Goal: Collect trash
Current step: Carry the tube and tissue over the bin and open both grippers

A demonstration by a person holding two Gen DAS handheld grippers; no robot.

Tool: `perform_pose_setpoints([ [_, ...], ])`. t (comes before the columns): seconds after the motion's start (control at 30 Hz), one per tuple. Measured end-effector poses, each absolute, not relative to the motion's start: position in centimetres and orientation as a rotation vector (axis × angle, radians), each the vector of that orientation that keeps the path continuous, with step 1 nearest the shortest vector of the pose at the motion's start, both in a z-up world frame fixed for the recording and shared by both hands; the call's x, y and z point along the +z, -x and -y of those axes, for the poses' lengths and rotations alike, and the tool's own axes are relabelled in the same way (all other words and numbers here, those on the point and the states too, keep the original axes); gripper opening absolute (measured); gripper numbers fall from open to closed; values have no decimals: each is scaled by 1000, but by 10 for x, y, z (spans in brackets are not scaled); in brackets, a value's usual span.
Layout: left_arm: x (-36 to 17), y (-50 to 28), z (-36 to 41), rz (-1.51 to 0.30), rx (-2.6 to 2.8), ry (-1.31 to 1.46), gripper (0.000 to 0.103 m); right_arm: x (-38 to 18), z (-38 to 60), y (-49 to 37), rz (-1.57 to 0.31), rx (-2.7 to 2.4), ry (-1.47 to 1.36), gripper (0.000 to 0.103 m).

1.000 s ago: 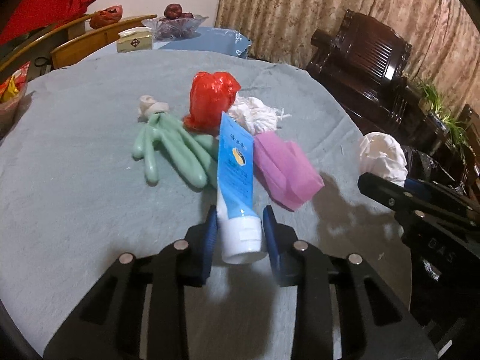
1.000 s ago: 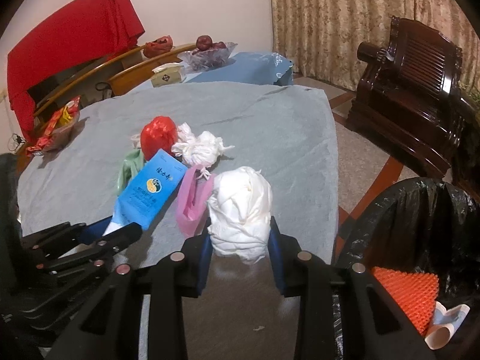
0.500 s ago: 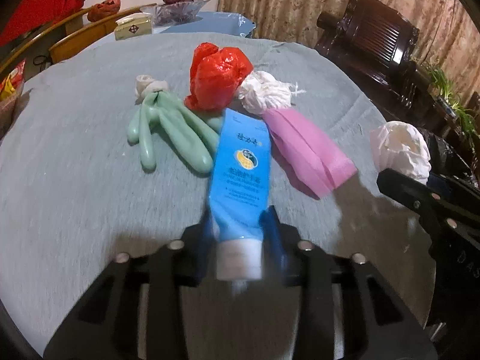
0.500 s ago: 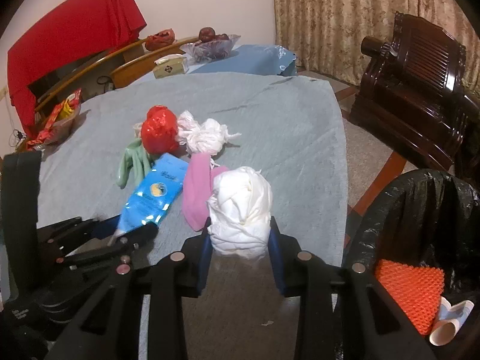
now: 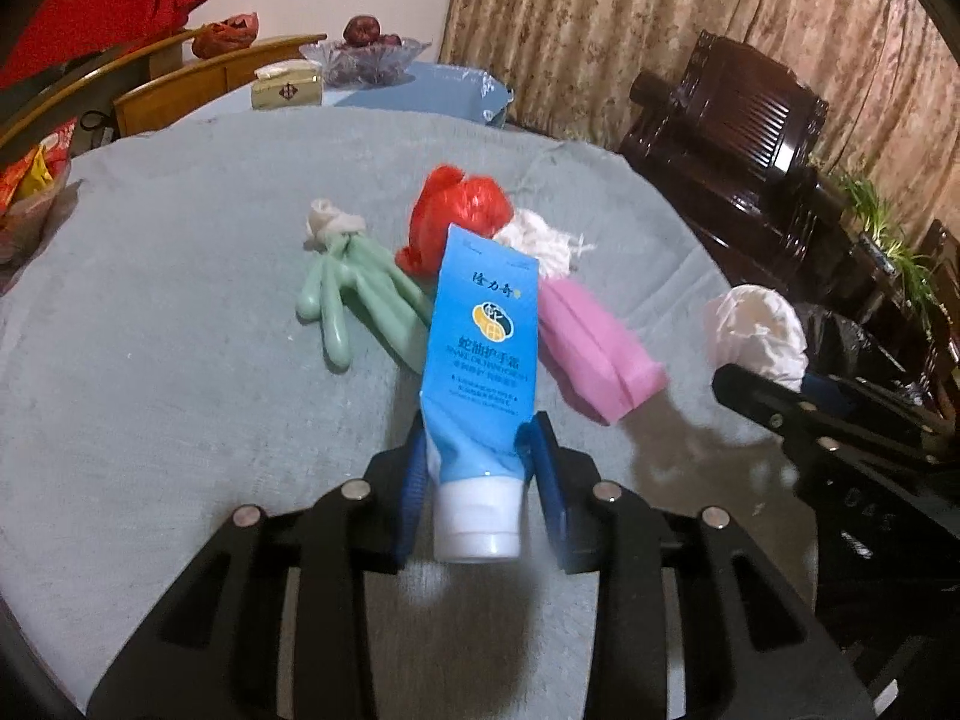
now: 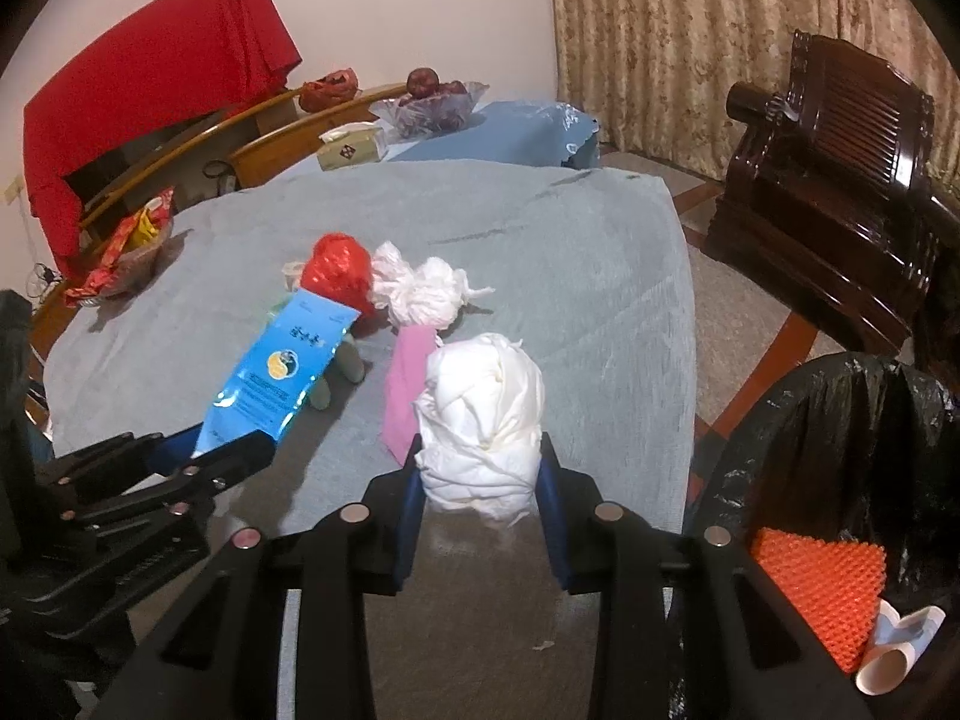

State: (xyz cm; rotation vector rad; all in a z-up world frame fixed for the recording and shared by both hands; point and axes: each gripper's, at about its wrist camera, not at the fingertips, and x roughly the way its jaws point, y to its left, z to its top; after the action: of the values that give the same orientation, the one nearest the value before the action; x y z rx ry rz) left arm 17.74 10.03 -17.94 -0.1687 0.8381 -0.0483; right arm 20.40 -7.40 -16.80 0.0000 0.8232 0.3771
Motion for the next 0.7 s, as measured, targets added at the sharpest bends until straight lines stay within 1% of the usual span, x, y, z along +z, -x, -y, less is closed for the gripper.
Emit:
perform_pose_setpoints([
  [0.37,-148,-170,-87,-796,-67,153,32,-142,94,-190,-779,370,-10,34],
  [0.7,-118,-164,-51,-745,-144,119,32,-113,134,-171,-720,317,-42,34],
])
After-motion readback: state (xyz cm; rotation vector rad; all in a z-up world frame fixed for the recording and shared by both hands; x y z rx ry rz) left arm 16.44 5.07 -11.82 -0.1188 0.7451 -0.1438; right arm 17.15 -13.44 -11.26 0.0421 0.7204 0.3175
